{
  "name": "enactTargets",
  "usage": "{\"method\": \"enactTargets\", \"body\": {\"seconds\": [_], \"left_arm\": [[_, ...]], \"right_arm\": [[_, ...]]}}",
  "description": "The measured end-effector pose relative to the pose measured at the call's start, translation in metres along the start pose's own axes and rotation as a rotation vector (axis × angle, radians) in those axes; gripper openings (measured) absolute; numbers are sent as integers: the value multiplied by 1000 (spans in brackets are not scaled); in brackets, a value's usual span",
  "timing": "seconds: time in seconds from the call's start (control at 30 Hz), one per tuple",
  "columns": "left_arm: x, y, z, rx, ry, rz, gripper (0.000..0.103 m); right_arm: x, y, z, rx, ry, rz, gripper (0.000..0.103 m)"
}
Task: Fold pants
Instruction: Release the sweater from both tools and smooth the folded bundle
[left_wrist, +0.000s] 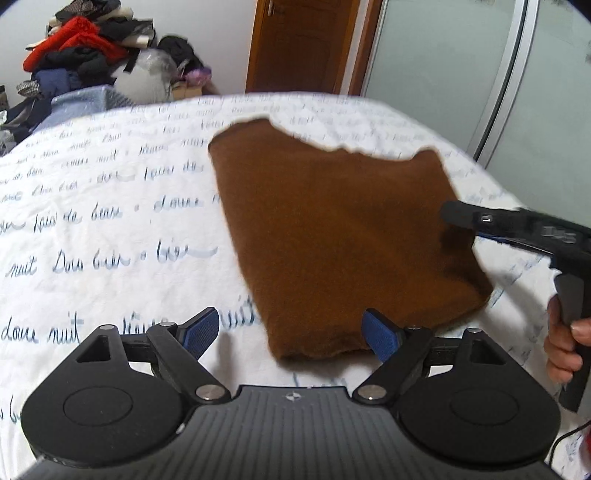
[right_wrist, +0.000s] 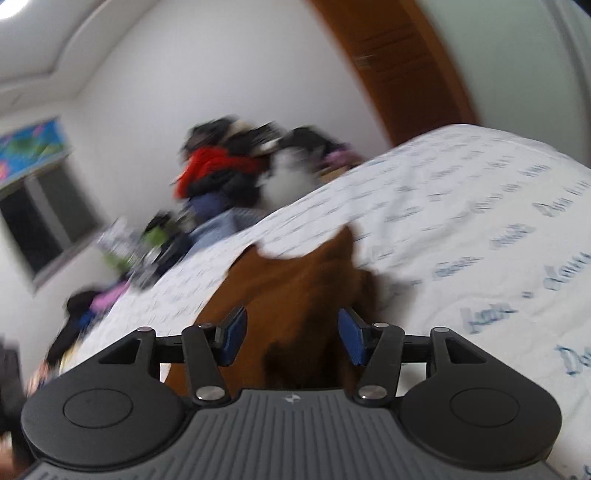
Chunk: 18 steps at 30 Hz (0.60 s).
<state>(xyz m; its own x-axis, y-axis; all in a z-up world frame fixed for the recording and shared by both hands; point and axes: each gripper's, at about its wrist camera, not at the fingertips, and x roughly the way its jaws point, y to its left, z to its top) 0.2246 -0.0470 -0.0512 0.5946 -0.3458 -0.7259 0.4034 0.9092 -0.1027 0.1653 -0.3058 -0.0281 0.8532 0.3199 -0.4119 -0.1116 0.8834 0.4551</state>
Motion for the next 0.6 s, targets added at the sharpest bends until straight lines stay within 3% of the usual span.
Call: {"method": "enactTargets", "body": {"seconds": [0.1, 0.2, 0.33, 0.4, 0.57, 0.6], "left_arm": [[-8, -2, -3, 19, 0, 0, 84], [-18, 0, 0, 40, -46, 30, 84], [-16, 5, 10, -27, -55, 14, 84], [-13, 6, 15, -66, -55, 5, 84], [-5, -1, 17, -58, -38, -4, 85], [-3, -3, 15, -36, -17, 2, 85]], "right_arm": [[22, -6, -5, 8, 40, -156, 57], [7, -27, -5, 146, -21, -114, 58], [-5, -14, 12, 69, -84, -56, 58], [5, -14, 21, 71, -61, -18, 58], [41, -23, 33, 102, 28, -50, 57], [42, -24, 32, 120, 45, -36, 45]]}}
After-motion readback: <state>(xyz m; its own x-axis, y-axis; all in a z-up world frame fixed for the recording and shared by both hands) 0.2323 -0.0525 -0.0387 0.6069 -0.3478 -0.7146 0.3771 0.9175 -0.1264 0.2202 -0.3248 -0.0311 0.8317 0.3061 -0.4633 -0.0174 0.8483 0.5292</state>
